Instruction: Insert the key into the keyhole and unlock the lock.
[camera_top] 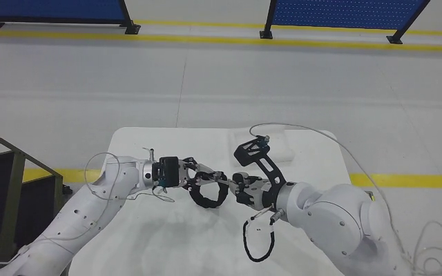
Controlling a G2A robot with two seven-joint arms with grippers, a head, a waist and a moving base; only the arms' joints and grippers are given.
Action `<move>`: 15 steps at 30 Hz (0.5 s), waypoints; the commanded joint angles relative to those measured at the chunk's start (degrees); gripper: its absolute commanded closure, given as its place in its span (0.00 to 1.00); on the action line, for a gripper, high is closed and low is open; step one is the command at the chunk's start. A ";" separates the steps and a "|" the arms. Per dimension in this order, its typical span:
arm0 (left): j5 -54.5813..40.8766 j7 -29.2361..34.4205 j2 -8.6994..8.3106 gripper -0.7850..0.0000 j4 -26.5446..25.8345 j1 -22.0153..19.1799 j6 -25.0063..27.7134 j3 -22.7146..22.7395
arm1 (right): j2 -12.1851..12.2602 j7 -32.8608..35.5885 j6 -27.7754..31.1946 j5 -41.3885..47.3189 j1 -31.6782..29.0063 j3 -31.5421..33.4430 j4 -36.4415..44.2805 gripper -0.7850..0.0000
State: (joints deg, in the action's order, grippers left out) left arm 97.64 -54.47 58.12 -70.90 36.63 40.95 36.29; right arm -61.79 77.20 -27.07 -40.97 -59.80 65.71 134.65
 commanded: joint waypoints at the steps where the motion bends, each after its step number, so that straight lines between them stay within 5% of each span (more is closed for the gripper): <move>1: 0.18 -0.17 0.19 1.00 0.24 -0.04 -0.05 -0.05 | -0.01 -0.23 -0.24 -0.08 0.01 -0.20 0.00 1.00; 15: 1.66 -0.66 0.73 1.00 0.37 0.05 0.87 0.48 | 0.28 -0.94 -0.95 -0.77 -0.64 -0.34 -0.29 1.00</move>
State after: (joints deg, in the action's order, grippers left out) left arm 99.16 -55.18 58.82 -70.50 36.67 41.70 36.74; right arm -61.53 76.28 -28.01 -41.72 -60.48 65.38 134.39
